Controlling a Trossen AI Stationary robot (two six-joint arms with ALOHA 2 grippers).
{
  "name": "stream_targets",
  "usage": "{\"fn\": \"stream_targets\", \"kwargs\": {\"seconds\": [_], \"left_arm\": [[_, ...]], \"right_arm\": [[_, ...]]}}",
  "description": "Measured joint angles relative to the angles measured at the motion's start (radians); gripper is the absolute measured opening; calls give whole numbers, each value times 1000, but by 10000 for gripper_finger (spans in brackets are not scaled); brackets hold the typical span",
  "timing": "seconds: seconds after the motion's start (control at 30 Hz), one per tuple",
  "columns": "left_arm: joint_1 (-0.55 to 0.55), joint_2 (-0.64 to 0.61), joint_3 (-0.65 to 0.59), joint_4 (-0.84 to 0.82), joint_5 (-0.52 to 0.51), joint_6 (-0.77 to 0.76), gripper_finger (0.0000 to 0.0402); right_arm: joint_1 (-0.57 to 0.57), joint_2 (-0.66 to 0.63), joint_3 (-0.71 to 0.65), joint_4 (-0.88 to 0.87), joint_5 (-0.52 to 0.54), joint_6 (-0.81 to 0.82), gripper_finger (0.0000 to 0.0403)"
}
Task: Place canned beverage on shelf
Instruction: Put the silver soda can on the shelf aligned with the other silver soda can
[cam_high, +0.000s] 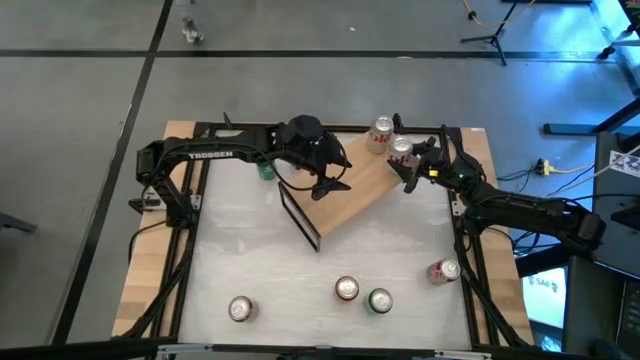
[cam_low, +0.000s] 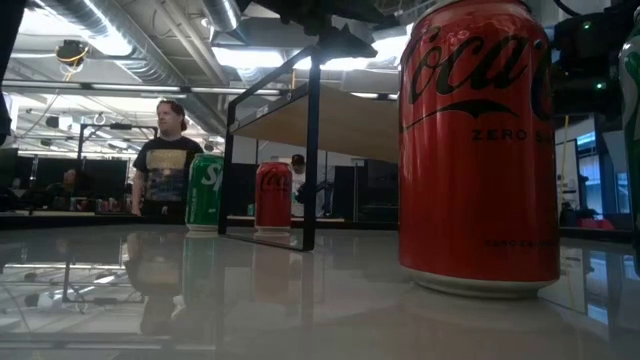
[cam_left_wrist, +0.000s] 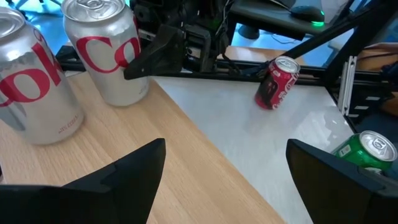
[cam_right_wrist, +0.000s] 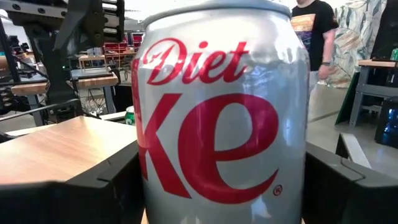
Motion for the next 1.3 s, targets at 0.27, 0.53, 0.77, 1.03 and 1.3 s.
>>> {"fn": "stream_targets", "kwargs": {"seconds": [0.27,0.53,0.77,1.03,1.3], "left_arm": [[0,0,0,0,0,-1,323],[0,0,0,0,0,-1,323],[0,0,0,0,0,-3,323],[0,0,0,0,0,-8,323],[0,0,0,0,0,-8,323]], "right_arm": [[0,0,0,-4,-4,0,303],[0,0,0,-6,-17,1,303],[0,0,0,-8,-18,1,303],[0,0,0,-9,-18,0,303],[0,0,0,-9,-19,0,343]]}}
